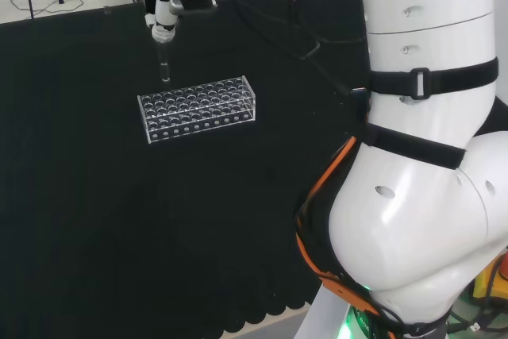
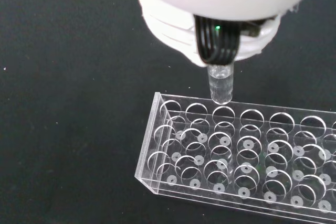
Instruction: Put the test tube back in the rack.
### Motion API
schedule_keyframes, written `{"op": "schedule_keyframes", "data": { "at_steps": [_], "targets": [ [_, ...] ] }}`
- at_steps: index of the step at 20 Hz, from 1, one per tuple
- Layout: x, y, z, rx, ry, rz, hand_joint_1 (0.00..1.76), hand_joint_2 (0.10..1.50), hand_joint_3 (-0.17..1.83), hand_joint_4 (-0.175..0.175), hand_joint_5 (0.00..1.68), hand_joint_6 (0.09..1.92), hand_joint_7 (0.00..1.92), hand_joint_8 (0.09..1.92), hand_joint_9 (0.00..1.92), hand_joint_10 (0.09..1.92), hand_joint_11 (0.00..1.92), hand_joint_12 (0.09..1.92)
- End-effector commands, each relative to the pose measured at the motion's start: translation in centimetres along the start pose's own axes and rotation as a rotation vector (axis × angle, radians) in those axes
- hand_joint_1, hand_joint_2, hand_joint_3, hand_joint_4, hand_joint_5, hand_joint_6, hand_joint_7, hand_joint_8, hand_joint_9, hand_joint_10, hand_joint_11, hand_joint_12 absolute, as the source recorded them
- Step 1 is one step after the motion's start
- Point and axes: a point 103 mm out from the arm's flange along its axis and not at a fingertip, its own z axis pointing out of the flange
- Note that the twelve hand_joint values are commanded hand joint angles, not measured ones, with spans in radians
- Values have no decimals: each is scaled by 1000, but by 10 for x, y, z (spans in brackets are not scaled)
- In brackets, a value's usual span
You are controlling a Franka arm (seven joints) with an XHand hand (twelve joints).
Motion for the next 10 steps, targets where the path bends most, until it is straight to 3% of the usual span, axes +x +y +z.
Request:
{"op": "schedule_keyframes", "data": {
  "at_steps": [1,10],
  "targets": [
    [0,11,8,21,11,-4,1443,526,768,-175,1385,465,1449,628,1505,118,945,1167],
    [-5,19,15,38,18,9,1443,526,768,-175,1385,464,1449,627,1506,116,946,1167]
  ]
}}
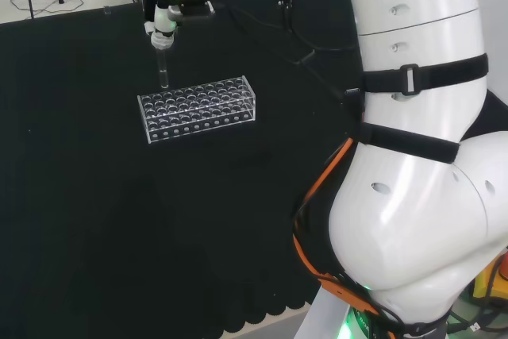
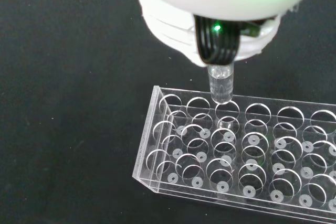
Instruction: Put the test tube back in the rack.
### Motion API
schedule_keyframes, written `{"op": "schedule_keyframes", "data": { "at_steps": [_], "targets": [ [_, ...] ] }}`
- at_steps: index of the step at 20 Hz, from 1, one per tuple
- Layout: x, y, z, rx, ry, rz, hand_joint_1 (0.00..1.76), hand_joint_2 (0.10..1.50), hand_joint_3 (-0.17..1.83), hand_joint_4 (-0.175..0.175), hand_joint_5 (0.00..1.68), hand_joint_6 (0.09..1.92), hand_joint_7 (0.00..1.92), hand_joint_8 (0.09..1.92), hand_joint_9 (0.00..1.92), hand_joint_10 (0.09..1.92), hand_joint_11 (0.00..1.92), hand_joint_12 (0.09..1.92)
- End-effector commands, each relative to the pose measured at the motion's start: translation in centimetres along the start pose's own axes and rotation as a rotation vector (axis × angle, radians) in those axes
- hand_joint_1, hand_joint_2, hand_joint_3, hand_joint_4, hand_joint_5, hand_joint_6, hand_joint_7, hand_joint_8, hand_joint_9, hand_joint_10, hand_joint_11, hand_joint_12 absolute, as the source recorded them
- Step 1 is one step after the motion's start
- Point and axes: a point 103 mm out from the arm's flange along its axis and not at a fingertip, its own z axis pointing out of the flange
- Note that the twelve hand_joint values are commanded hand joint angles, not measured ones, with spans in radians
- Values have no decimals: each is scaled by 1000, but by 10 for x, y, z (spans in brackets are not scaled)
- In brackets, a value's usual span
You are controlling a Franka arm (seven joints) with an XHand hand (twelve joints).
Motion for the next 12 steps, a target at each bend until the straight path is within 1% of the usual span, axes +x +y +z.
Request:
{"op": "schedule_keyframes", "data": {
  "at_steps": [1,5,7,12],
  "targets": [
    [-4,5,4,11,8,13,1443,527,768,-175,1385,464,1449,627,1506,116,945,1167],
    [-5,8,7,29,9,14,1443,526,768,-175,1385,464,1449,626,1506,115,945,1167],
    [-8,13,13,40,11,14,1443,526,768,-175,1385,464,1449,626,1507,114,945,1167],
    [-12,16,20,45,9,14,1443,526,768,-175,1385,464,1449,628,1507,113,945,1167]
  ]
}}
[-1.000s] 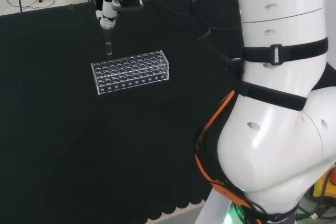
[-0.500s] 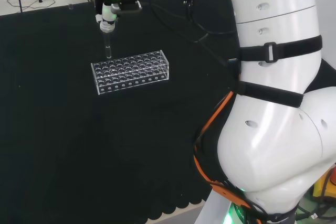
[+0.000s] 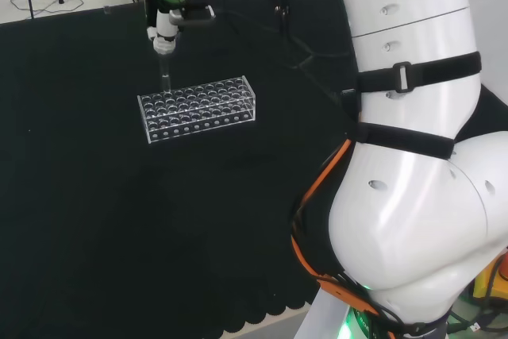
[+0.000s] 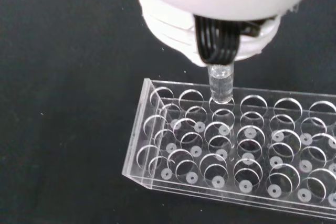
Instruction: Put the test tube back in the rack.
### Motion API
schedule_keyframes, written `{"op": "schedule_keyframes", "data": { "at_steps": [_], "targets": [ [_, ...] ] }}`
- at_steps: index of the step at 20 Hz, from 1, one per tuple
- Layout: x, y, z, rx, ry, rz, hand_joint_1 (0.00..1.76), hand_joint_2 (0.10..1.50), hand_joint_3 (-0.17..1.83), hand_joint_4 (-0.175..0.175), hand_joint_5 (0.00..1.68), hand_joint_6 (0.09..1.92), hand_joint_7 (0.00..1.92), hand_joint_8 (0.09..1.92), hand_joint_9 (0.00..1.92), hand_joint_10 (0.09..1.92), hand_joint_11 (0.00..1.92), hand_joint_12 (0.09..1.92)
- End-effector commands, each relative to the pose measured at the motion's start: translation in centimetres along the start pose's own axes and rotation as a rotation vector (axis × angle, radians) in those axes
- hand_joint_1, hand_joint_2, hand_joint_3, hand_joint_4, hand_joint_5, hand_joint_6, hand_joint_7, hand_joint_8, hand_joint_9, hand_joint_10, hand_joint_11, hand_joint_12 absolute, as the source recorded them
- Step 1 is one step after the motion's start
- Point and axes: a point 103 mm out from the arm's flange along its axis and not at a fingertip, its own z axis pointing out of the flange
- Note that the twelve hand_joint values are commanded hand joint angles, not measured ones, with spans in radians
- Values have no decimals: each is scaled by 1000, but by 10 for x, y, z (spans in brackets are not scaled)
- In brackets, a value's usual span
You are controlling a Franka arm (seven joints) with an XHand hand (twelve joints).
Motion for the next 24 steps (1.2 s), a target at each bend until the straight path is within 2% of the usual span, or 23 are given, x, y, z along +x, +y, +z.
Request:
{"op": "schedule_keyframes", "data": {
  "at_steps": [1,24],
  "targets": [
    [-5,4,8,12,0,1,1443,526,769,-175,1386,464,1448,630,1507,112,945,1167],
    [-11,13,16,49,4,15,1443,526,771,-175,1383,468,1448,636,1509,104,944,1167]
  ]
}}
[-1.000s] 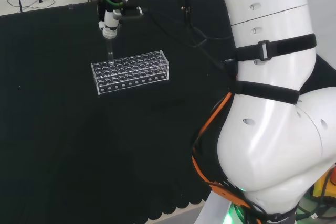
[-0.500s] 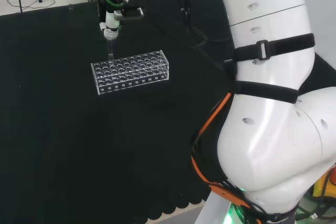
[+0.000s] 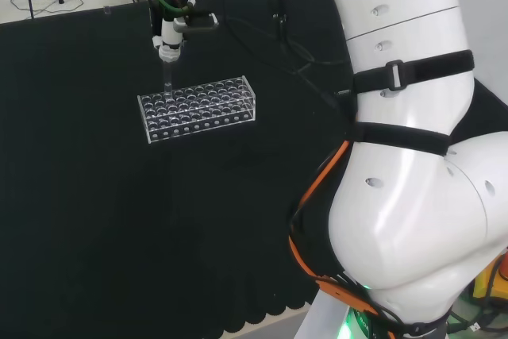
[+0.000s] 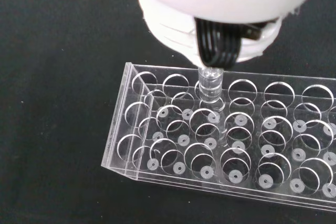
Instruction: Put the test tube back in the rack.
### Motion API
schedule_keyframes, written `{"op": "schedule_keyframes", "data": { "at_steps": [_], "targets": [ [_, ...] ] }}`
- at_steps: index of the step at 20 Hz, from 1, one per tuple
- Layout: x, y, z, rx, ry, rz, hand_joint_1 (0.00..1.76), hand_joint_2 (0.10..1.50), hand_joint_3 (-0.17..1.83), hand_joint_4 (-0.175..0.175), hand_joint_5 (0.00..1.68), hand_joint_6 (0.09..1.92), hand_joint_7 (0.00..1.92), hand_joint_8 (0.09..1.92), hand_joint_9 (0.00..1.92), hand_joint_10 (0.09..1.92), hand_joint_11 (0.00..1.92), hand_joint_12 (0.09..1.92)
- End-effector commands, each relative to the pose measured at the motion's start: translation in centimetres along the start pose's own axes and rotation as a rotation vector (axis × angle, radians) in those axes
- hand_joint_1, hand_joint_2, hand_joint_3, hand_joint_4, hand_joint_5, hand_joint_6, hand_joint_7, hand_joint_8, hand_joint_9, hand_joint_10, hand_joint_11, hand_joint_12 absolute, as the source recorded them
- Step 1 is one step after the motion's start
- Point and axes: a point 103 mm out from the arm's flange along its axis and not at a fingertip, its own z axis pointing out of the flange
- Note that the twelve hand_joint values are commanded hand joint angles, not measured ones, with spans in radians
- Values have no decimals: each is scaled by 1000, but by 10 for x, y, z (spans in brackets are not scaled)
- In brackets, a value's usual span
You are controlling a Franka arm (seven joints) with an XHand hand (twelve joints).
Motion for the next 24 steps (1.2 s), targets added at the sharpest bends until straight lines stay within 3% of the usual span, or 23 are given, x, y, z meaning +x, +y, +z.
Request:
{"op": "schedule_keyframes", "data": {
  "at_steps": [1,24],
  "targets": [
    [-1,2,3,18,3,9,1443,526,770,-175,1383,468,1448,636,1509,104,944,1167],
    [-3,18,21,56,6,9,1443,527,768,-175,1384,467,1449,630,1511,100,943,1167]
  ]
}}
